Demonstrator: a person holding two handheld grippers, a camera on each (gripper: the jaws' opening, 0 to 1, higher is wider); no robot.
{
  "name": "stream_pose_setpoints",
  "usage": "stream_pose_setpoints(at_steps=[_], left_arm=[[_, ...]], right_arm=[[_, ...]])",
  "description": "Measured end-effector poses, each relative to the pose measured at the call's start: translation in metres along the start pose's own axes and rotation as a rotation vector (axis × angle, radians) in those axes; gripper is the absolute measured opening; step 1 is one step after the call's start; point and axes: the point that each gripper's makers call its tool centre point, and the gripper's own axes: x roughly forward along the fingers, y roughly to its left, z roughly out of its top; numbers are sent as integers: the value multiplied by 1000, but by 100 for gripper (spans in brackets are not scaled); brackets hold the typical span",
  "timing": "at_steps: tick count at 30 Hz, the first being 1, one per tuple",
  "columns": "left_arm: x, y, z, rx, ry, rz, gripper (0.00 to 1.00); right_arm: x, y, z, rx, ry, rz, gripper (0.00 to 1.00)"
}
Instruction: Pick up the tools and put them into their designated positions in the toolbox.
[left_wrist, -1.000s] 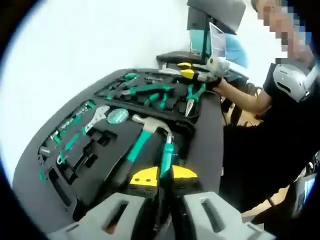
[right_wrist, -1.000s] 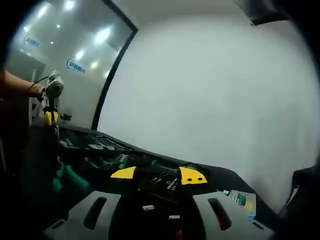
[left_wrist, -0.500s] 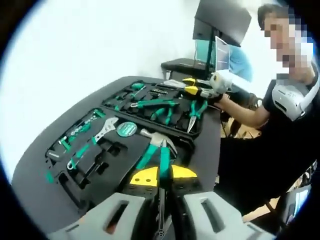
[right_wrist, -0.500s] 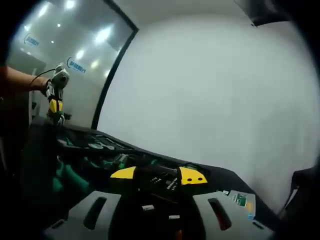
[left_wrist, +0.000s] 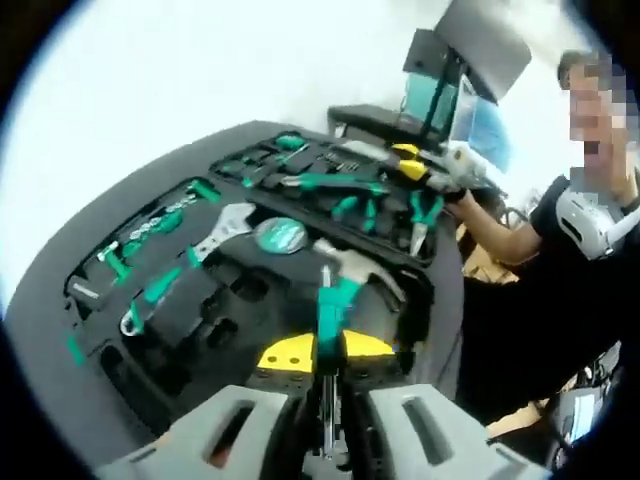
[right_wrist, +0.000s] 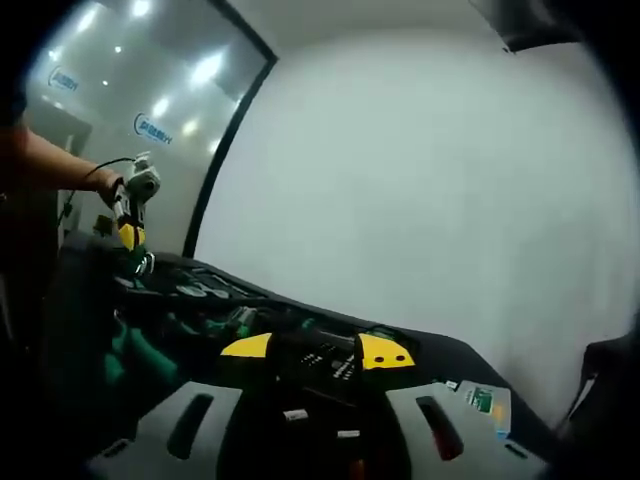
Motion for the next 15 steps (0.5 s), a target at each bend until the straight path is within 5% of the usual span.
stream_pose_setpoints(at_steps=[3,4,9,11,14,15], left_arm=[[6,13,-12,71,64,66,12],[8,10,-3,18,-9,60,12],[10,4,-1,89,-48,93,14],[6,9,4,132,-69,162,16],[-1,4,33,157,-237,252,15],[0,1,31,177,-228,252,13]], right_arm=[[0,0,0,-1,-1,1,29],[0,0,0,0,-2,3,29],[0,0,-1,-11,2,1,29],[0,0,-1,-18,4,0,29],[0,-1,-1,-16,3,-6,29],[1,-2,-1,-14,3,-9,29]])
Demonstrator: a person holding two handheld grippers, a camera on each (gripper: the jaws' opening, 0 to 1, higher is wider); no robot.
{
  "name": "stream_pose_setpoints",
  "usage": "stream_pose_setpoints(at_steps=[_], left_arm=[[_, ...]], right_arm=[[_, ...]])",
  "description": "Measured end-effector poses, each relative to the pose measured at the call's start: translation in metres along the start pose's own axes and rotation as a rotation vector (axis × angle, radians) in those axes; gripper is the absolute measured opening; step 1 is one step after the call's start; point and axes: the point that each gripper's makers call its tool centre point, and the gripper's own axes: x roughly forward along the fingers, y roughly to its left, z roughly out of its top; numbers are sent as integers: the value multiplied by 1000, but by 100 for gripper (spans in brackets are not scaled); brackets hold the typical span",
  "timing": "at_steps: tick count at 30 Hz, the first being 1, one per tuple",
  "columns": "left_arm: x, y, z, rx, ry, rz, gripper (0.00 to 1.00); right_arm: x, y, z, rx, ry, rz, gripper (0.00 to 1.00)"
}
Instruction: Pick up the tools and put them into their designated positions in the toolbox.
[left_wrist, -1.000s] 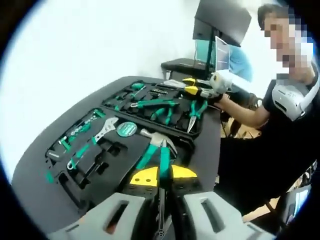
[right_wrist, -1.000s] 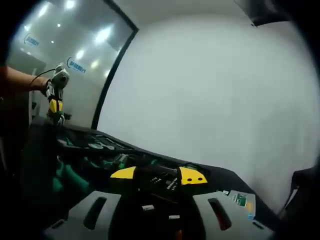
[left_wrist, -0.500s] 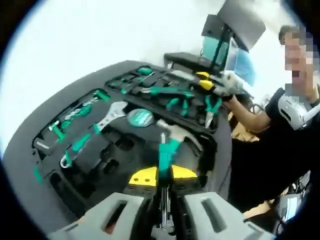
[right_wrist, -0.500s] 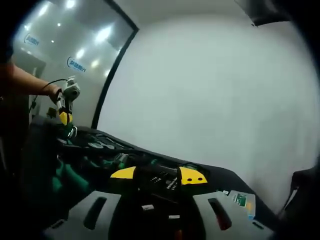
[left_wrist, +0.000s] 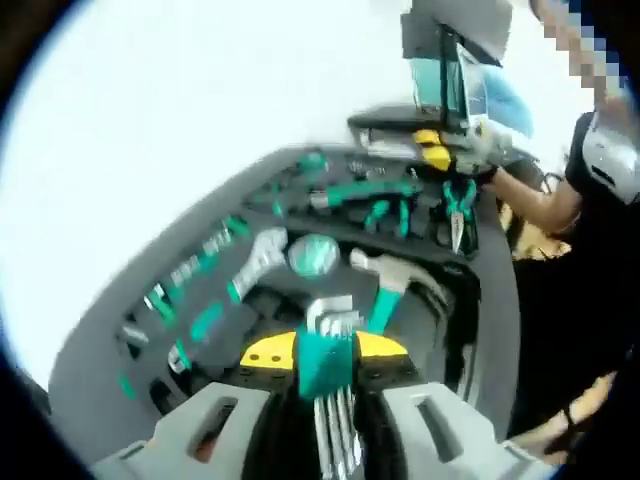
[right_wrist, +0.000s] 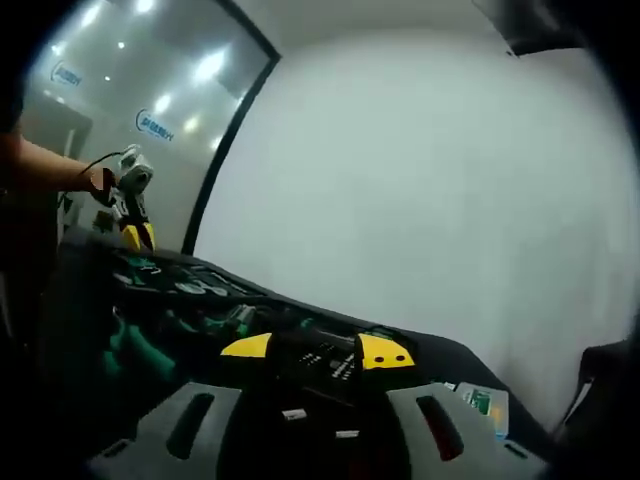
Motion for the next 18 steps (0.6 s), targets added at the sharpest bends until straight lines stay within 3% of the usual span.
stream_pose_setpoints(at_steps=[5,8,10,11,12,15,17,18], left_arm=[[6,10,-11,108,4,102,9],[11,11,-21,47,-20,102,9],[12,-1,-27,23,-23,70,9],[13,-4,-29,27,-26,68,9],[11,-5,-24,46,-66,80,9],[7,-3,-28,46,-57,102,9],[9,-6,-29,-7,-89,98,8],[10,-8,-27,-25,-118,93,7]], right_arm=[[0,-1,1,-22,2,-25,28],[2,-8,9,-3,5,-67,26],[6,-4,30,45,-3,-62,18],[13,6,48,106,-15,-20,17],[19,17,59,134,-22,29,17],[51,72,90,227,15,225,17],[70,99,102,251,18,307,16],[85,119,100,227,63,353,14]])
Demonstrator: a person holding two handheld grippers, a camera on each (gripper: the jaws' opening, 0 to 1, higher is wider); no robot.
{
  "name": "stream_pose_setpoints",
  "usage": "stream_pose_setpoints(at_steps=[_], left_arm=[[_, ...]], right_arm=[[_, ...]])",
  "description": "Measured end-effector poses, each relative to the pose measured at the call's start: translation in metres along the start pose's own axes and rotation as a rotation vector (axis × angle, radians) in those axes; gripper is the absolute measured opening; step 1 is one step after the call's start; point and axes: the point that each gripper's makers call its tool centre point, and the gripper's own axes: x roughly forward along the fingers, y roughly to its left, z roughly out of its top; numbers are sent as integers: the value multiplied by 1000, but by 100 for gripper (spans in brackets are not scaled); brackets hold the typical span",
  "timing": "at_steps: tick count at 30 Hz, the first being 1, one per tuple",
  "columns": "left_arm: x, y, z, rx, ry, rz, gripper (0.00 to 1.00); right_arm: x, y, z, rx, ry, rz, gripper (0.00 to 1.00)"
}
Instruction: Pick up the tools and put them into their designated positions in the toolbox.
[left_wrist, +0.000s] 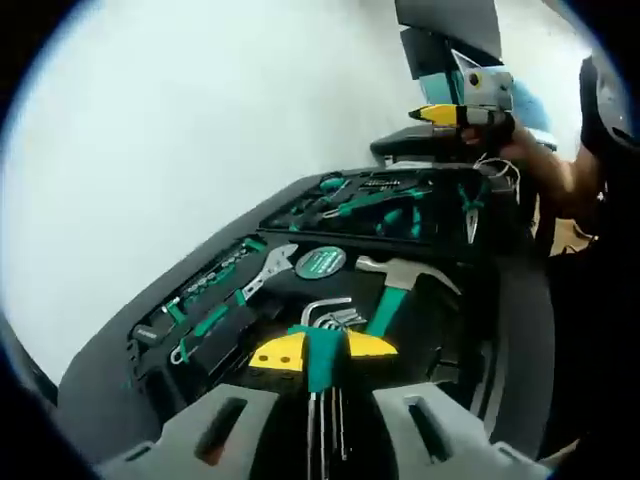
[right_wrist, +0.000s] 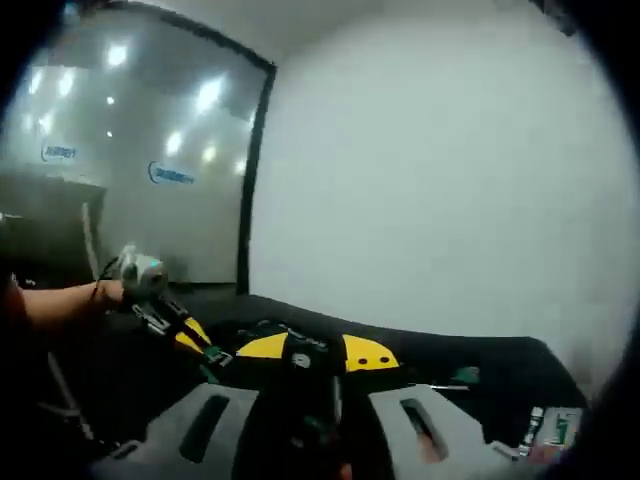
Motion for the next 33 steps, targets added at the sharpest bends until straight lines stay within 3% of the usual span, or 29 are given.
stream_pose_setpoints(at_steps=[1,2,5,6,8,9,11,17,21,24,27,28,33], left_arm=[[-1,-1,-1,18,-6,-2,4],[-1,-5,-1,24,-13,-13,0],[-1,-7,-1,60,-25,8,0],[-1,-7,-1,65,-30,14,0],[-2,-6,-1,48,-48,24,0],[-2,-5,-1,36,-69,28,0],[-2,-3,-1,21,-96,33,0],[-3,-5,0,-6,-143,63,0],[-2,-3,0,-11,-153,72,0],[-1,-2,1,-21,-158,67,0],[0,-2,1,-22,-162,74,0],[0,-1,1,-19,-164,78,0],[0,-2,1,-8,-177,84,0]], right_arm=[[7,4,-4,-15,29,9,13],[29,14,-12,-62,87,31,12],[71,41,-24,-120,128,81,1],[85,49,-36,-128,181,94,0],[107,57,-52,-207,215,127,0],[111,56,-64,-205,271,135,0],[125,56,-76,-177,310,159,0],[147,45,-105,-179,434,224,0],[149,45,-119,-160,470,233,0],[148,56,-128,-157,483,271,0],[146,63,-136,-245,486,288,0],[144,65,-131,-250,463,290,0],[147,71,-131,-239,468,317,0]])
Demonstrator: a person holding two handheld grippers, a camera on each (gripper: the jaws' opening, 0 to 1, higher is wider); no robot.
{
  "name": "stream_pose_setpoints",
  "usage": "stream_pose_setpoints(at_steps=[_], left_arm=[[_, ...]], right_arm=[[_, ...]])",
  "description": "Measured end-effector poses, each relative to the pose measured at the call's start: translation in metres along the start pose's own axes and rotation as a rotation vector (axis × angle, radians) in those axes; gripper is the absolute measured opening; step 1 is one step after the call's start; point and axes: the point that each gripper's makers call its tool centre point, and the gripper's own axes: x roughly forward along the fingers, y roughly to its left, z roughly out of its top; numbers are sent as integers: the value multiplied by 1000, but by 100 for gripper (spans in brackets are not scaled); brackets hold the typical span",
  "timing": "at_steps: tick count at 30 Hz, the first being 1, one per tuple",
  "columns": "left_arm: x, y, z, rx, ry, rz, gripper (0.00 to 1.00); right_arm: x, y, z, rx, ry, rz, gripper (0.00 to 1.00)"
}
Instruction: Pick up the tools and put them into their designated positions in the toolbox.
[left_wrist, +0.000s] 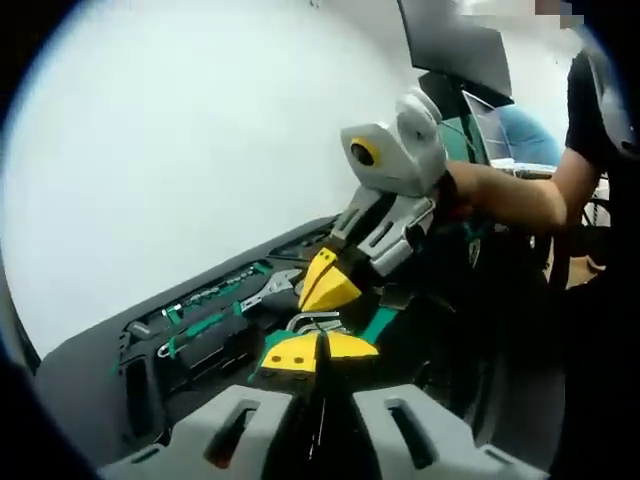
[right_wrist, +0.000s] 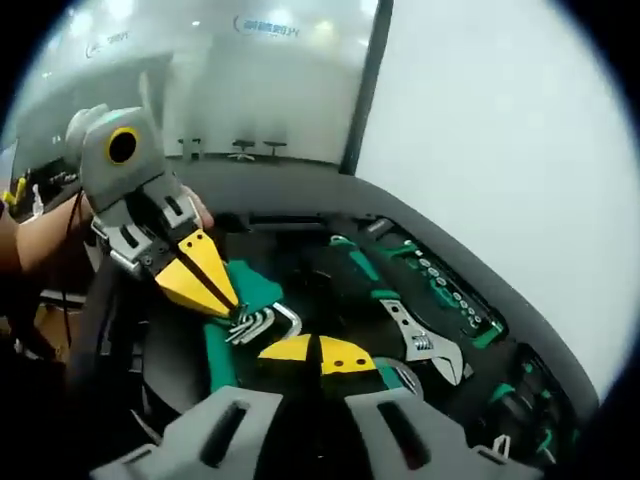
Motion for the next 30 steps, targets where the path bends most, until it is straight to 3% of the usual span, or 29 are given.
stream_pose_setpoints(at_steps=[7,10,11,13,14,15,16,17,18,20,23,24,26,28,30], left_arm=[[2,-2,1,-8,-5,-16,0],[2,-3,1,-17,-6,-22,0],[3,-3,1,-16,-7,-22,0],[3,-2,1,-16,-7,-15,0],[3,-2,1,-20,-9,-16,0],[2,-3,1,-19,-9,-16,0],[1,-4,2,-8,-14,-13,0],[1,-5,2,3,-15,-9,1],[0,-5,2,11,-10,-7,2],[-1,-1,3,4,-5,11,7],[0,1,5,-12,18,6,15],[0,-2,4,-18,27,-13,16],[0,-18,5,-15,30,-116,22],[1,-21,5,-10,41,-146,27],[6,-30,8,22,60,-174,24]], right_arm=[[2,4,1,49,4,-25,0],[2,5,1,71,6,-19,0],[3,13,3,111,-1,13,0],[2,11,4,58,-8,-1,0],[2,12,4,62,-10,4,0],[3,7,2,122,-19,-27,0],[1,7,3,107,-14,-34,0],[-2,0,14,70,-92,-84,0],[-6,-4,21,90,-152,-112,0],[-8,-4,18,188,-179,-121,0],[-16,-16,26,198,-244,-171,0],[-20,-22,24,214,-247,-195,0],[-17,-27,18,252,-235,-192,0],[-13,-22,13,306,-217,-148,0],[-7,-12,11,337,-206,-89,0]])
